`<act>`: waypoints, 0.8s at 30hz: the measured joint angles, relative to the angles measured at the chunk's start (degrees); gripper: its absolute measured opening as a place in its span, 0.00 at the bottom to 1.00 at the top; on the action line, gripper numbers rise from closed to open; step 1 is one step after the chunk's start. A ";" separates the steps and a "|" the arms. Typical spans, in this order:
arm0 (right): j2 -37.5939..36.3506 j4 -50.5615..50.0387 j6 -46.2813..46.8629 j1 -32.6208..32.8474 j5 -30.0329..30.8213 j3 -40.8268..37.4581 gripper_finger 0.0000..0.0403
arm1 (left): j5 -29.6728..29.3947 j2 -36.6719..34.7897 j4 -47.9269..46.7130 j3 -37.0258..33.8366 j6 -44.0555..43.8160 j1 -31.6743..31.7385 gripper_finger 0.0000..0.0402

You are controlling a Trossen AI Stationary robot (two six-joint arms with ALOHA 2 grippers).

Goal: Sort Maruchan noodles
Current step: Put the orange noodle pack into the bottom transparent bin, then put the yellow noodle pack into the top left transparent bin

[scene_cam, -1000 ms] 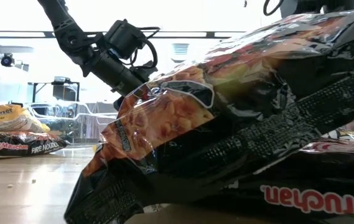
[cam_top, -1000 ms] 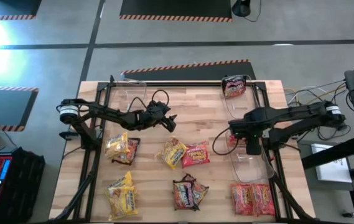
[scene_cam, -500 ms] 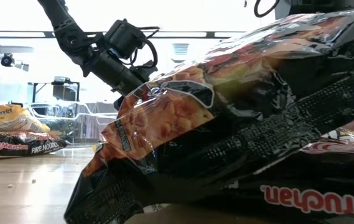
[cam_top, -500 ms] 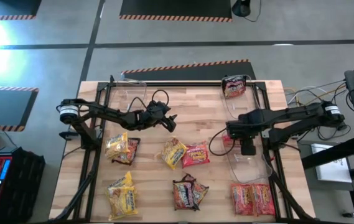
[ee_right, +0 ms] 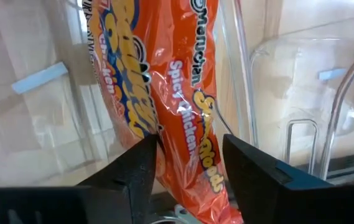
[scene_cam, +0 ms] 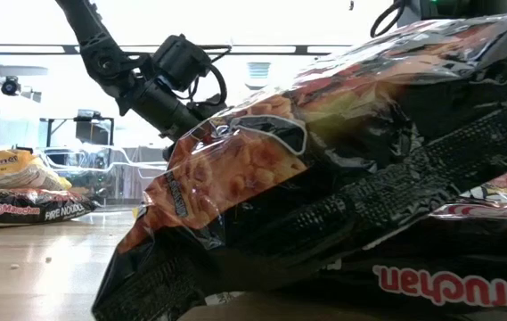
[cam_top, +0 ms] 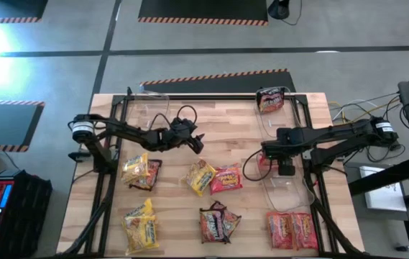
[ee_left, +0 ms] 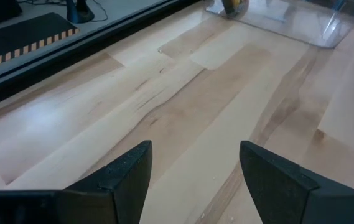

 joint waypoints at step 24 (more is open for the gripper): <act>0.10 30.08 23.16 0.13 -0.69 7.64 0.45 | 18.43 0.27 3.18 0.04 -0.31 -0.26 0.56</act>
